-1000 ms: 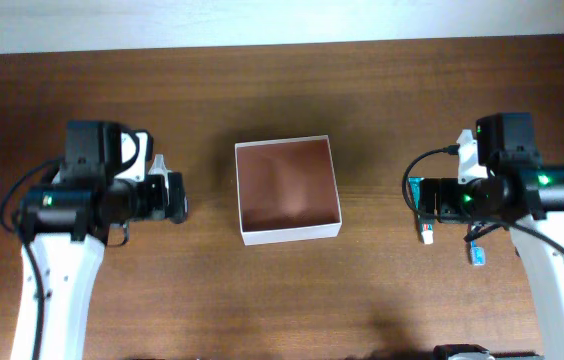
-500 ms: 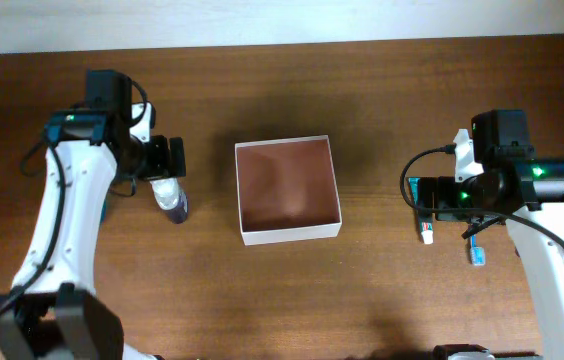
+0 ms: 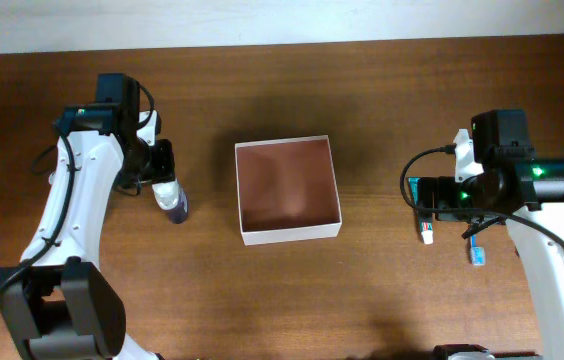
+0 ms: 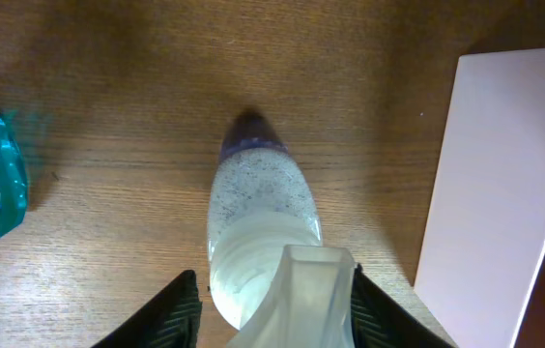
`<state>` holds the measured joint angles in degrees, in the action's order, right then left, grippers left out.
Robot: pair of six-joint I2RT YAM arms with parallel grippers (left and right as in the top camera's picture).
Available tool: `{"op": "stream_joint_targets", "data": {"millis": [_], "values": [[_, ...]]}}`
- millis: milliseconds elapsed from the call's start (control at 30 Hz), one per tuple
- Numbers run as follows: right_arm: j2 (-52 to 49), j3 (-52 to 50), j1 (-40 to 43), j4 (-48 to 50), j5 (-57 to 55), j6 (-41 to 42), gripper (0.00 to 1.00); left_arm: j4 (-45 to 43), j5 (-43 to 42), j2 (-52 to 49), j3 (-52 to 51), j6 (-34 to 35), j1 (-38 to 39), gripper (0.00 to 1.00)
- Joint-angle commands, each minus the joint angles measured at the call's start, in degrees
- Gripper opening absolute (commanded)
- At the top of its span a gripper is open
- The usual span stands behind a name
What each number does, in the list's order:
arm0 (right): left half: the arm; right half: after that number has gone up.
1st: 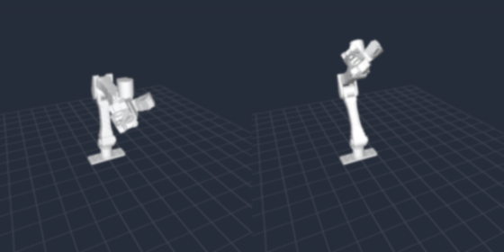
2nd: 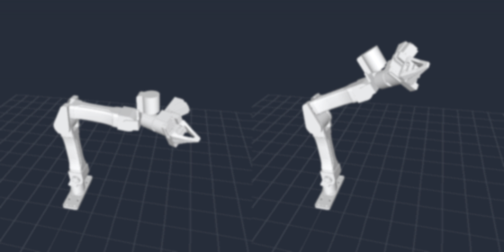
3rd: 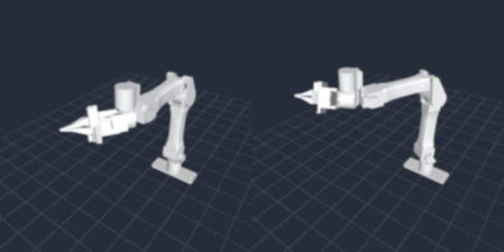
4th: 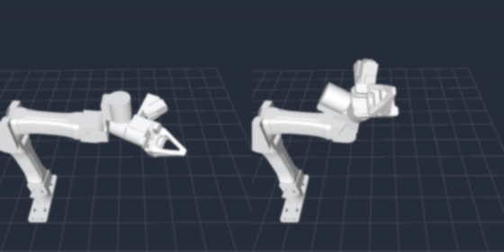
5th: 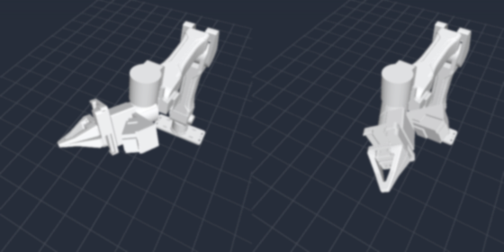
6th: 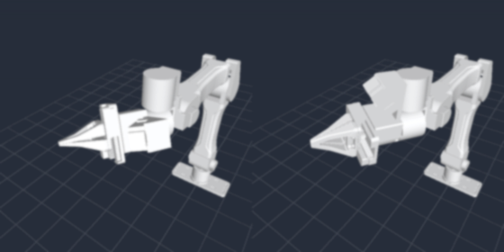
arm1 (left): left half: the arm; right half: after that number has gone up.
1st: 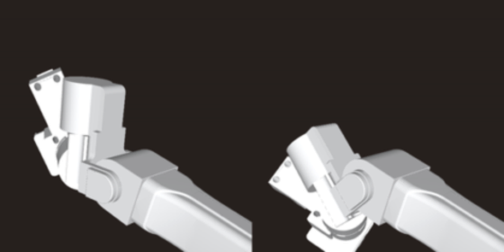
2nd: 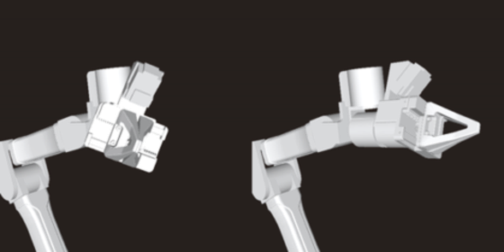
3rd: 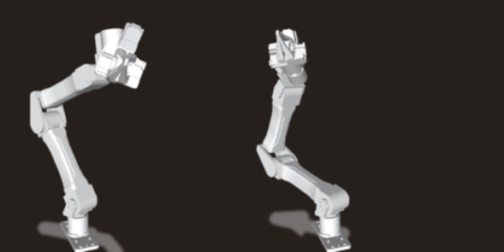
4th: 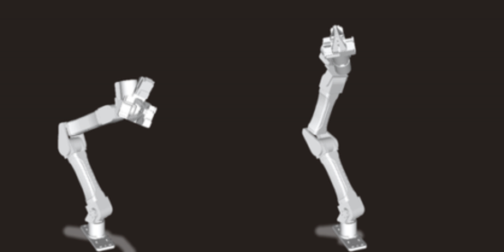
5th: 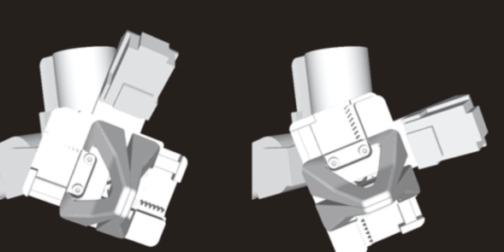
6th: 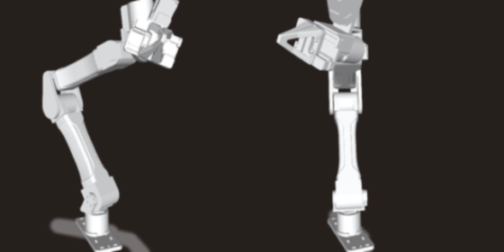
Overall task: Pack container
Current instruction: 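Move the left gripper to the foaming soap bottle and grasp it, then lift the soap bottle and lower it into the box's back-right corner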
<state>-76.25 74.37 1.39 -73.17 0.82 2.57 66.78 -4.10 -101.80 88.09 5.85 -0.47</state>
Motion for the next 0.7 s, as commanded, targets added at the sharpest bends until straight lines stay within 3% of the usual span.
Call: {"op": "stream_joint_targets", "data": {"millis": [0,233,467,667], "values": [[-0.2,1.1,-0.3,0.0,-1.1,-0.2,0.99,0.1,0.0,-0.5,1.0,-0.1,-0.2,0.37],[-0.2,1.1,-0.3,0.0,-1.1,-0.2,0.99,1.5,0.0,-0.5,1.0,-0.1,-0.2,0.23],[-0.2,1.1,-0.3,0.0,-1.1,-0.2,0.98,1.8,0.0,-0.5,1.0,-0.1,-0.2,0.01],[-0.2,1.1,-0.1,-0.1,-1.1,-0.1,0.99,4.0,0.0,-0.3,4.9,-0.1,1.1,0.00]]}}
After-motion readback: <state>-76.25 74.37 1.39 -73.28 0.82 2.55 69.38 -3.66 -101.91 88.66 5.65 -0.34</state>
